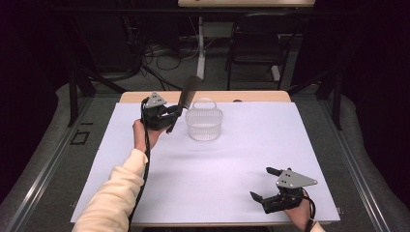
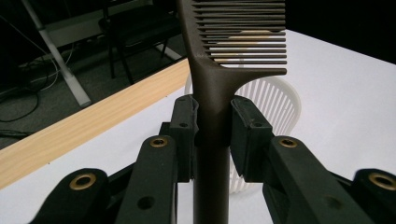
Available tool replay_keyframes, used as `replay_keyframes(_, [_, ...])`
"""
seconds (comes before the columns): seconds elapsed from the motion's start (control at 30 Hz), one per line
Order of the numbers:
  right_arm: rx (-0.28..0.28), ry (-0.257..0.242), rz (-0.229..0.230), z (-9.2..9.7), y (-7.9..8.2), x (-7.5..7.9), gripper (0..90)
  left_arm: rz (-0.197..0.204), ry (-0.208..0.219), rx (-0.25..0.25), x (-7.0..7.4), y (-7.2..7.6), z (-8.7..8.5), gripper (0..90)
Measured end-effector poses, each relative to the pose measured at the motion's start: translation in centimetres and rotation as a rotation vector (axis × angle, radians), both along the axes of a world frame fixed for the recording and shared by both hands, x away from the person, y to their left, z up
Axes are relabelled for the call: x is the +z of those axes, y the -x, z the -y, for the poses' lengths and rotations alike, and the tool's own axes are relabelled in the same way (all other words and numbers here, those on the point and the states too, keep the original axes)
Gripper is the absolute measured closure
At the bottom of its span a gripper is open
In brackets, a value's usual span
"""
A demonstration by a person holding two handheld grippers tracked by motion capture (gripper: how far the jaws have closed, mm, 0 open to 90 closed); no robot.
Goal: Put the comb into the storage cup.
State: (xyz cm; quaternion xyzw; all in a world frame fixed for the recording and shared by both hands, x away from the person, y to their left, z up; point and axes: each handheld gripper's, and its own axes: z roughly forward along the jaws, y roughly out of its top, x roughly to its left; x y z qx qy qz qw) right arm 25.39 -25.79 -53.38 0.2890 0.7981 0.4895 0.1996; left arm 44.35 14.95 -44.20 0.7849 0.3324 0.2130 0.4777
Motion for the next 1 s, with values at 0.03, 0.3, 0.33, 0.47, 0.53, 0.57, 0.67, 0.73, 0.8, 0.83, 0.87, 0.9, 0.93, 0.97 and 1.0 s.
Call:
replay_keyframes(0.03, [0.001, 0.000, -0.001, 0.01, 0.01, 0.02, 0.8, 0.001, 0.000, 0.000, 0.07, -0.06, 0.04, 72.4])
replay_keyframes(0.3, [0.002, 0.002, -0.004, 0.02, -0.04, 0.00, 0.8, 0.007, -0.006, -0.001, 0.61, -0.31, 0.32, 72.4])
replay_keyframes(0.33, [0.002, 0.002, -0.003, 0.02, -0.04, 0.00, 0.8, 0.010, -0.005, 0.000, 0.69, -0.34, 0.34, 72.4])
replay_keyframes(0.47, [0.002, -0.001, 0.000, 0.02, -0.01, 0.02, 0.8, 0.013, -0.004, 0.001, 0.91, -0.43, 0.45, 72.5])
replay_keyframes(0.53, [0.002, 0.001, -0.002, 0.00, -0.02, 0.01, 0.7, 0.014, -0.006, 0.001, 0.99, -0.48, 0.49, 72.5])
replay_keyframes(0.57, [0.002, 0.002, -0.002, 0.01, -0.02, 0.01, 0.7, 0.015, -0.004, 0.003, 1.01, -0.51, 0.50, 72.5])
replay_keyframes(0.67, [-0.001, 0.001, -0.002, 0.05, -0.03, 0.01, 0.8, 0.018, 0.000, 0.005, 1.00, -0.63, 0.63, 72.4])
replay_keyframes(0.73, [-0.001, 0.001, -0.004, 0.05, -0.04, -0.01, 0.8, 0.017, 0.002, 0.003, 0.95, -0.72, 0.72, 72.5])
replay_keyframes(0.8, [0.001, 0.002, -0.003, 0.03, -0.02, 0.01, 0.8, 0.016, 0.001, 0.005, 0.88, -0.81, 0.83, 72.5])
replay_keyframes(0.83, [0.000, 0.001, -0.002, 0.02, -0.01, 0.02, 0.8, 0.015, 0.001, 0.005, 0.85, -0.85, 0.89, 72.4])
replay_keyframes(0.87, [0.000, 0.002, 0.000, 0.02, -0.01, 0.02, 0.8, 0.015, 0.000, 0.004, 0.83, -0.89, 0.93, 72.5])
replay_keyframes(0.9, [-0.001, 0.002, -0.001, 0.03, -0.01, 0.02, 0.8, 0.014, 0.004, 0.004, 0.81, -0.91, 0.97, 72.4])
replay_keyframes(0.93, [-0.002, 0.002, -0.001, 0.04, -0.01, 0.01, 0.8, 0.015, 0.003, 0.004, 0.82, -0.92, 1.01, 72.4])
replay_keyframes(0.97, [-0.003, 0.002, -0.001, 0.05, -0.01, 0.01, 0.8, 0.015, 0.003, 0.002, 0.85, -0.95, 1.02, 72.4])
replay_keyframes(1.0, [-0.004, 0.001, -0.002, 0.04, -0.01, 0.01, 0.8, 0.015, 0.006, 0.004, 0.87, -0.97, 1.03, 72.5])
